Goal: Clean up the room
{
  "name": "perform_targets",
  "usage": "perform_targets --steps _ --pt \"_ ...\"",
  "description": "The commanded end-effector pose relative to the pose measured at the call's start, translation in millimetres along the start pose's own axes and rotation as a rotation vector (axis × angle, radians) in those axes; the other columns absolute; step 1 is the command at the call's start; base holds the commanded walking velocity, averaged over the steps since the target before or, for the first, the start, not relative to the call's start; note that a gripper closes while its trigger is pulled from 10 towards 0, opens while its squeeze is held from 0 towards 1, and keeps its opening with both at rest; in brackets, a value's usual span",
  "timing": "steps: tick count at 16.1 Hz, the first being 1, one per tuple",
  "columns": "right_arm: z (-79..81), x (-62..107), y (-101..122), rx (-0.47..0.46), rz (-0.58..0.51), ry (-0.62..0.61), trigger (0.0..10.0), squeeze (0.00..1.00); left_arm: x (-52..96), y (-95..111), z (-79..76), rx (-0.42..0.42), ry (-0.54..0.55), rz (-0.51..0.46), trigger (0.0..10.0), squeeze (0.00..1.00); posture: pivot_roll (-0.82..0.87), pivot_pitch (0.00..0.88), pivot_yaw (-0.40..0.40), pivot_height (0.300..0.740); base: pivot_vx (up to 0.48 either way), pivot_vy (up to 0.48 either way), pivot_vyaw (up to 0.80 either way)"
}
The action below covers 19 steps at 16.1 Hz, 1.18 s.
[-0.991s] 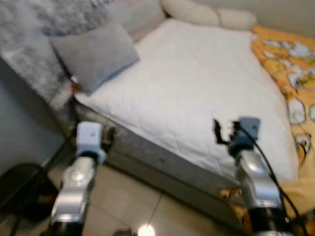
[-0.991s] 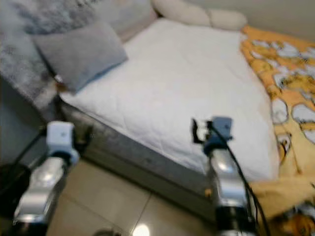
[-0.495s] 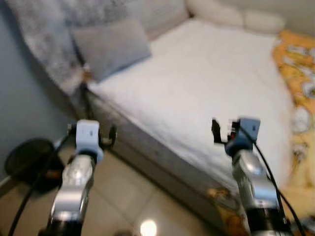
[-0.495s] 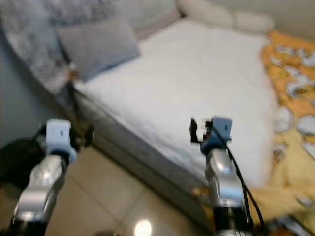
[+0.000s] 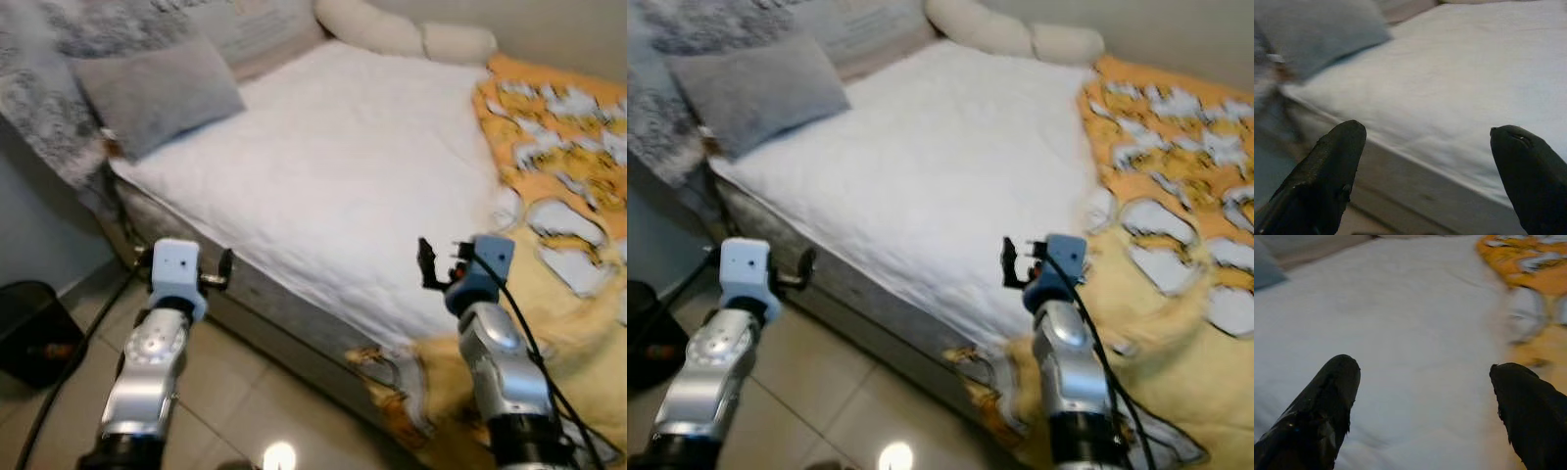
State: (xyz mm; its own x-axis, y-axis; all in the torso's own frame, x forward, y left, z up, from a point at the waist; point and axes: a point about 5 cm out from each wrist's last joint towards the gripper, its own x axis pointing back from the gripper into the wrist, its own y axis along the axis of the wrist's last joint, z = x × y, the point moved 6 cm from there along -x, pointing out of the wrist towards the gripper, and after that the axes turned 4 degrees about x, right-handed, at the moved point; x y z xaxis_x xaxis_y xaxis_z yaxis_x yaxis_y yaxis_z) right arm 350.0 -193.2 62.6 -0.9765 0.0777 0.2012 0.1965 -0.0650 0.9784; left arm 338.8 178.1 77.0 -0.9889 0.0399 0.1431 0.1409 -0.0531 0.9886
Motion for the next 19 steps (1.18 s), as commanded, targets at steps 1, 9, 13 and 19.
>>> perform_targets --steps 1,9,13,19 --pt "2.0 -1.5 7.1 -0.008 -0.024 0.005 10.0 0.0 0.0 1.5 2.3 -0.024 -0.001 -0.004 10.0 0.5 0.07 0.0 0.002 0.74 0.0 -0.341 0.0" --pt "5.2 -0.2 4.4 -0.022 -0.021 0.005 10.0 0.0 -0.4 2.8 2.5 -0.038 -0.006 -0.006 10.0 0.5 0.07 0.0 0.01 0.74 0.0 -0.341 0.0" --pt "5.6 -0.3 4.5 -0.022 -0.021 0.004 10.0 0.0 -1.0 3.1 3.0 -0.042 -0.008 -0.006 10.0 0.5 0.07 0.0 0.011 0.74 0.0 -0.341 0.0" --pt "7.0 -0.3 3.6 -0.024 -0.019 0.005 10.0 0.0 -1.2 3.5 2.9 -0.053 -0.013 -0.005 10.0 0.5 0.07 0.0 0.015 0.74 0.0 -0.341 0.0"
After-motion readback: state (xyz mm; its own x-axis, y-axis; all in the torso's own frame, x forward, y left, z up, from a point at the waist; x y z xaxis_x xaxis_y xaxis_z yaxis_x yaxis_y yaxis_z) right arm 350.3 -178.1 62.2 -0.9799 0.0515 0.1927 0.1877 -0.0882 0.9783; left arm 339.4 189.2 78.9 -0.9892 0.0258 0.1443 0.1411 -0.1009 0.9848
